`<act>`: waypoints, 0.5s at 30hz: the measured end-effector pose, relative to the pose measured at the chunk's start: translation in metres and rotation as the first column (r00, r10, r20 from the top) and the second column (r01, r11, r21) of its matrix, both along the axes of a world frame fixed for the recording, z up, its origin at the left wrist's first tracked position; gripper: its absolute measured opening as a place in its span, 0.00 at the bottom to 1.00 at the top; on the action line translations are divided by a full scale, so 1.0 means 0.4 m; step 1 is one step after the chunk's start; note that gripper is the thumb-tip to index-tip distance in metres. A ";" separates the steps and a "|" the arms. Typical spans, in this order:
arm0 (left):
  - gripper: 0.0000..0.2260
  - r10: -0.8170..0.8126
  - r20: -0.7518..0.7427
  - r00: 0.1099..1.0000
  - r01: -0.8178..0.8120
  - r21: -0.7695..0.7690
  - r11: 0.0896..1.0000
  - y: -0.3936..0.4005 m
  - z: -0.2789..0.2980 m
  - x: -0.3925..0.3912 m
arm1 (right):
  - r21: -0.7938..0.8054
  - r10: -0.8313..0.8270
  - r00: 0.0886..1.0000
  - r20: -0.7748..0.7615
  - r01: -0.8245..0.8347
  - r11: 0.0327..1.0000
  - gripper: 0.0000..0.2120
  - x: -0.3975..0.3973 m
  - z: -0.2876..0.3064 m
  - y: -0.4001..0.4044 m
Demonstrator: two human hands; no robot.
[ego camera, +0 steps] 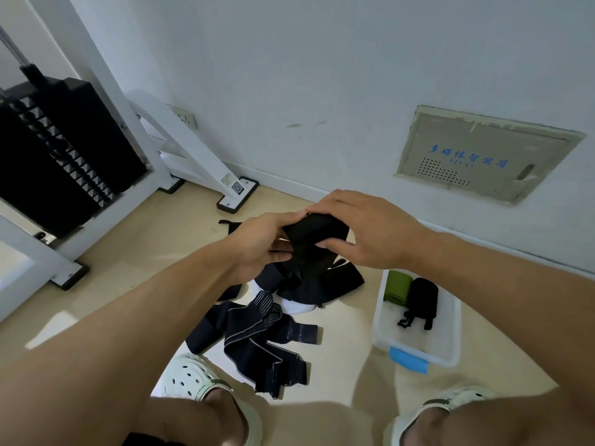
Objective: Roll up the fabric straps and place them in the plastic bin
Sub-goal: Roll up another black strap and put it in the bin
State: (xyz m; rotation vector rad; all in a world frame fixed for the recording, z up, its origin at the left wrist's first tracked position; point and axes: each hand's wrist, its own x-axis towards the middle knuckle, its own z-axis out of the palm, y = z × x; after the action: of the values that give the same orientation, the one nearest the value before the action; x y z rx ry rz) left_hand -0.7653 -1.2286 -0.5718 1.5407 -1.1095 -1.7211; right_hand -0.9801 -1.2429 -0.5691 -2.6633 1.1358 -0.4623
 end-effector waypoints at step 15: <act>0.14 -0.115 0.409 0.905 0.304 -0.436 0.847 0.021 -0.003 0.009 | 0.533 -0.223 0.961 0.164 0.104 0.840 0.11 -0.026 0.017 -0.033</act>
State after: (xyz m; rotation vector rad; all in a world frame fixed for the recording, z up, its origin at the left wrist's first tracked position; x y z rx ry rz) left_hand -0.7617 -1.2200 -0.5730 1.4715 -1.8138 -1.1492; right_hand -0.9905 -1.2560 -0.5623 -2.0041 1.2182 -0.3945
